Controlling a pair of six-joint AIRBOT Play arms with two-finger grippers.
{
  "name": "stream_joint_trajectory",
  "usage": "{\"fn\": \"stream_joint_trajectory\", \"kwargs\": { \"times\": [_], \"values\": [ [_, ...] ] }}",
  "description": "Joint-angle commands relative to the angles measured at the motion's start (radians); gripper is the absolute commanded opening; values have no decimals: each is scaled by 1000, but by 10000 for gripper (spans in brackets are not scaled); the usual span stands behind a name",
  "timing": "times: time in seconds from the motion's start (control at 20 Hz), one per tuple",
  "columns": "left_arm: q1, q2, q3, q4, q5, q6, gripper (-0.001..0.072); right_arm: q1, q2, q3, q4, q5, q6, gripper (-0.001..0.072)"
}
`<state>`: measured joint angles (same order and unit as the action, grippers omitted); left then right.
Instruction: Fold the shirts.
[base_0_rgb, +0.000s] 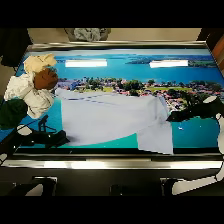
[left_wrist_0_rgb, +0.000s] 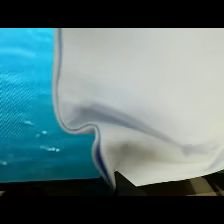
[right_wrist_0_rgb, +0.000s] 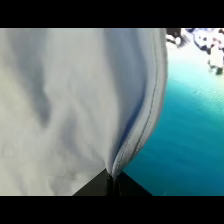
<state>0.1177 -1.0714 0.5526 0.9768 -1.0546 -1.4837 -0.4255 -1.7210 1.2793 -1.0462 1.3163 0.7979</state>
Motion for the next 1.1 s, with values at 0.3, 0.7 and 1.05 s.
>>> {"fn": "stream_joint_trajectory", "kwargs": {
  "times": [0.3, 0.7, 1.05],
  "values": [
    [1, 111, 1113, 327, -117, 18, 39, 11, 610, 465, 119, -56, -84, 47],
    [-1, 278, 1518, 393, -118, -47, 39, 11, 1151, 572, -230, -330, 62, 46],
    [-1, 298, 1453, 427, -166, -42, 40, 11, 1112, 580, -241, -237, 63, 46]
  ]
}}
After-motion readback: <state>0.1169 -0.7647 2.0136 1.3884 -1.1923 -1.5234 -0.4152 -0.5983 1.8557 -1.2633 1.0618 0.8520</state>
